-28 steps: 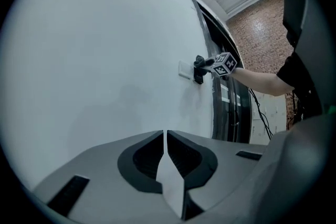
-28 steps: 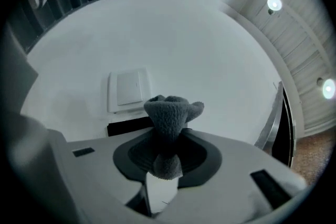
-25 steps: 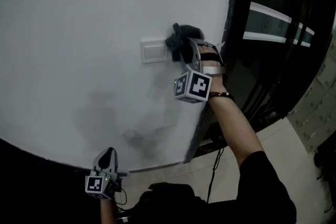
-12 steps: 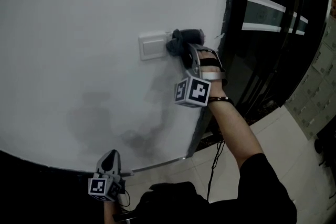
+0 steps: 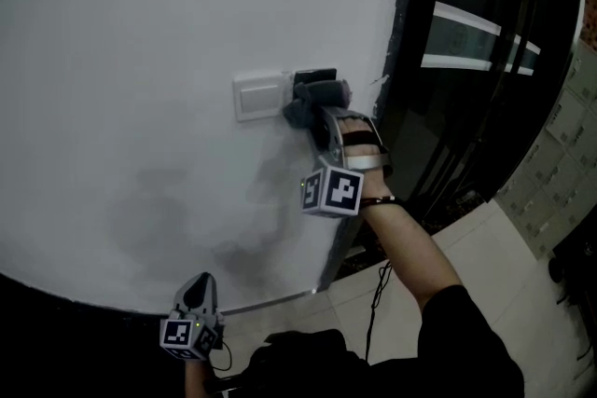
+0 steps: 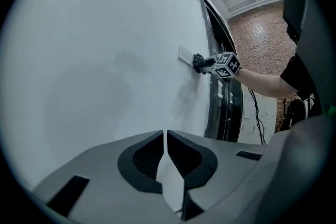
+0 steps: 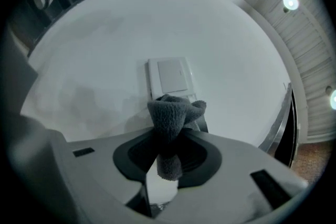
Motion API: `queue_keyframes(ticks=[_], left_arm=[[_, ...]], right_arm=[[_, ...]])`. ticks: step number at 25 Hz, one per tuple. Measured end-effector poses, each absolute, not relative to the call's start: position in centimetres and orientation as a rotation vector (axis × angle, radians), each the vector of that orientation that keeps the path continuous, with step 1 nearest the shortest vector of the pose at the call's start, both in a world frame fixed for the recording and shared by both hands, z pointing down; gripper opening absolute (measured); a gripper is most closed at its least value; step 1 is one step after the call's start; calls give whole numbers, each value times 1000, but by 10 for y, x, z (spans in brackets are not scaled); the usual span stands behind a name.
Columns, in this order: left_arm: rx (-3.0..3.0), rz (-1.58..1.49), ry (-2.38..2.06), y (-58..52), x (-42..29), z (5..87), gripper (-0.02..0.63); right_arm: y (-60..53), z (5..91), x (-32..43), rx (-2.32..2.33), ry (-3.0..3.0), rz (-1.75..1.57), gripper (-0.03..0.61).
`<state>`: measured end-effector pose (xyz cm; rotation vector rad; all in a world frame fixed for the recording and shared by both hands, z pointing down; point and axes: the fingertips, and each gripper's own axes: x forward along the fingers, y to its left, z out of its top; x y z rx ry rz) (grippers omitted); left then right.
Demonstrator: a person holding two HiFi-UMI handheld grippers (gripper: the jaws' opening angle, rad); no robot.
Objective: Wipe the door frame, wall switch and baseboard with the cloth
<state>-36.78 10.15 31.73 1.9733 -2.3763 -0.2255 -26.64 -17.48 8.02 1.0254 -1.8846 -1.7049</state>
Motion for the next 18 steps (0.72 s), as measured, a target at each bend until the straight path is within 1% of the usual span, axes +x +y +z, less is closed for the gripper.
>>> queue_keyframes(ticks=[12, 18], left_arm=[[1848, -246, -2438, 120, -367, 325, 5], [1855, -232, -2476, 132, -376, 310, 5]], right_arm=[[-162, 87, -267, 969, -1981, -1667, 89], [-115, 31, -281, 990, -2062, -1743, 89]])
